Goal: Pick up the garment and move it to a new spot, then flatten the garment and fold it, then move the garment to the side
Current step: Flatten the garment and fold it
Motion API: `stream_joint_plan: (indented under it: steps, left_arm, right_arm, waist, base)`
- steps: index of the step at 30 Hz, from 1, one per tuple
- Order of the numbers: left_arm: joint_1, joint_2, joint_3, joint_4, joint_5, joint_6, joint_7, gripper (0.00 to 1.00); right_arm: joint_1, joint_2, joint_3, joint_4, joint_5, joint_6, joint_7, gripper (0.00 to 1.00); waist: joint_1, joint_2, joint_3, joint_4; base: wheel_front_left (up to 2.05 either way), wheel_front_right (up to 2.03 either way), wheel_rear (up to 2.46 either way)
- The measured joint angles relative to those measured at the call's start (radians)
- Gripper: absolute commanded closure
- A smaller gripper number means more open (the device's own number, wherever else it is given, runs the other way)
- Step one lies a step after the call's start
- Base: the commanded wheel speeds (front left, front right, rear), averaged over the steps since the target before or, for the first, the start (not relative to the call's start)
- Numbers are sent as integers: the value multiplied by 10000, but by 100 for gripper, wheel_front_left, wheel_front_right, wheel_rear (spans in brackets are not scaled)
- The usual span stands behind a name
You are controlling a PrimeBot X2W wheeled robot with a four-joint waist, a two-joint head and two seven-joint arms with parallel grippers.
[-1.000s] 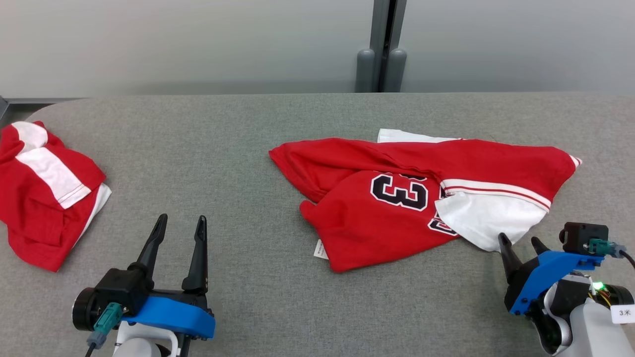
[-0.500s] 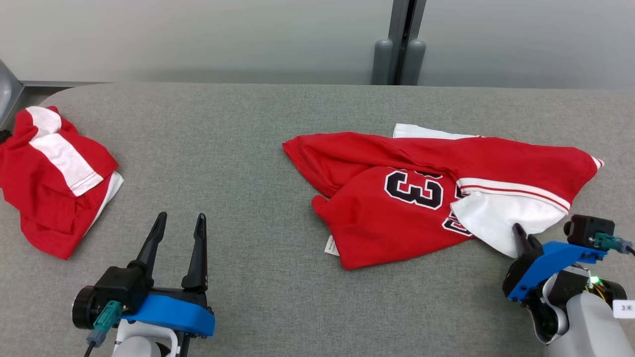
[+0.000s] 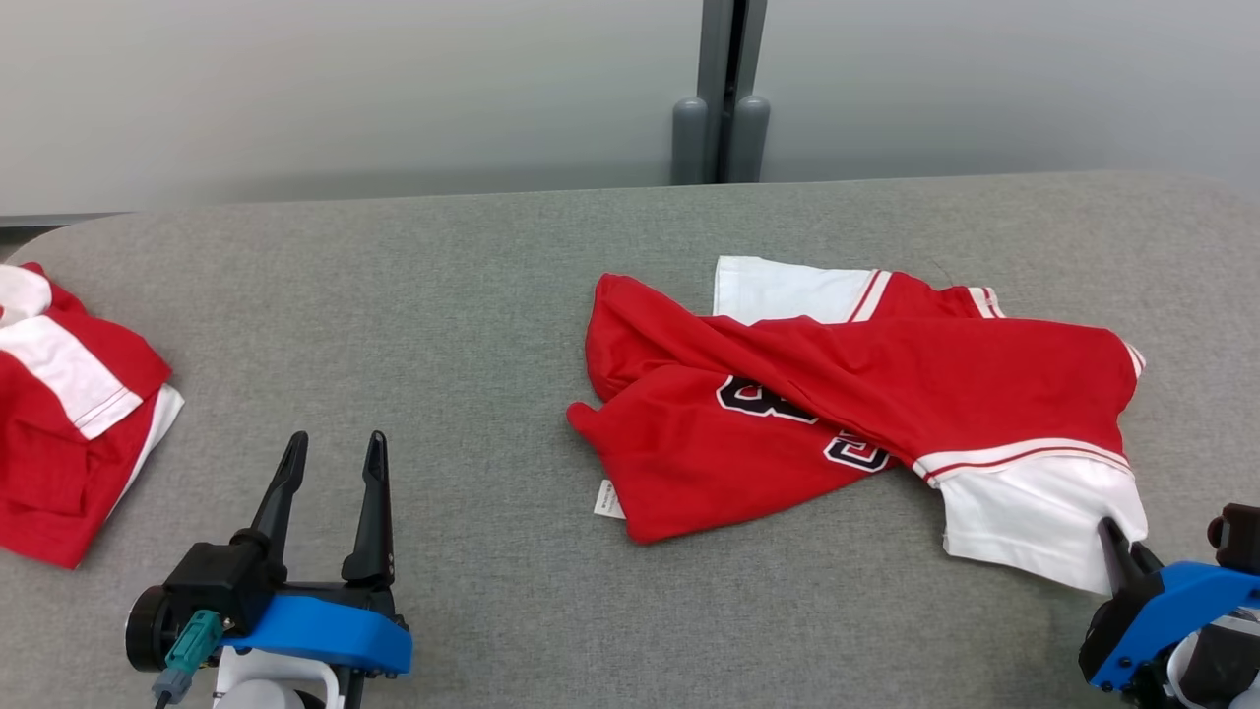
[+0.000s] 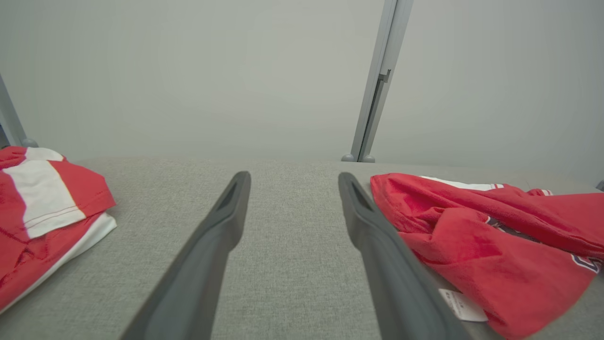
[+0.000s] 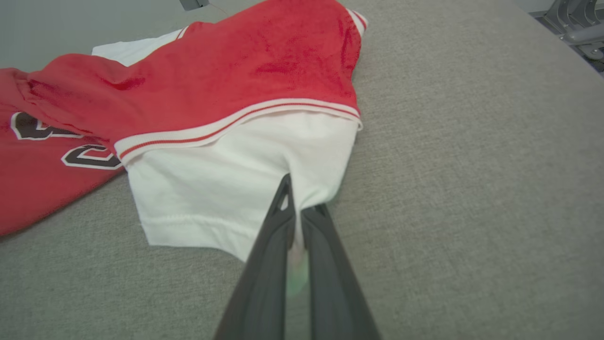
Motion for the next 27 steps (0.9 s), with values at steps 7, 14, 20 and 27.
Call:
stream_joint_plan:
  steps: [7,14,20,27]
  left_arm:
    - [2,-2,8,-4,8,-4,0,0]
    - [0,6,17,104,13,-31,0,0]
    - [28,17,-8,251,38,-50,0,0]
    - [-670,-10,-313,874,-96,-88,485,0]
  right_arm:
    - [508,8,236,-1066,-61,0,-700,0]
    - [698,4,1145,-1770,-625,0,-2692,0]
    - [753,8,1950,-1699,-1227,0,-3737,0]
    - [733,8,2445,-1373,-1135,0,-3919,0]
  waist:
    - [0,0,-48,-203]
    - [0,0,-134,-225]
    - [0,0,-268,-256]
    - [-1,0,-99,-420]
  base:
    - [0,0,0]
    - [0,0,0]
    - [0,0,0]
    - [0,0,0]
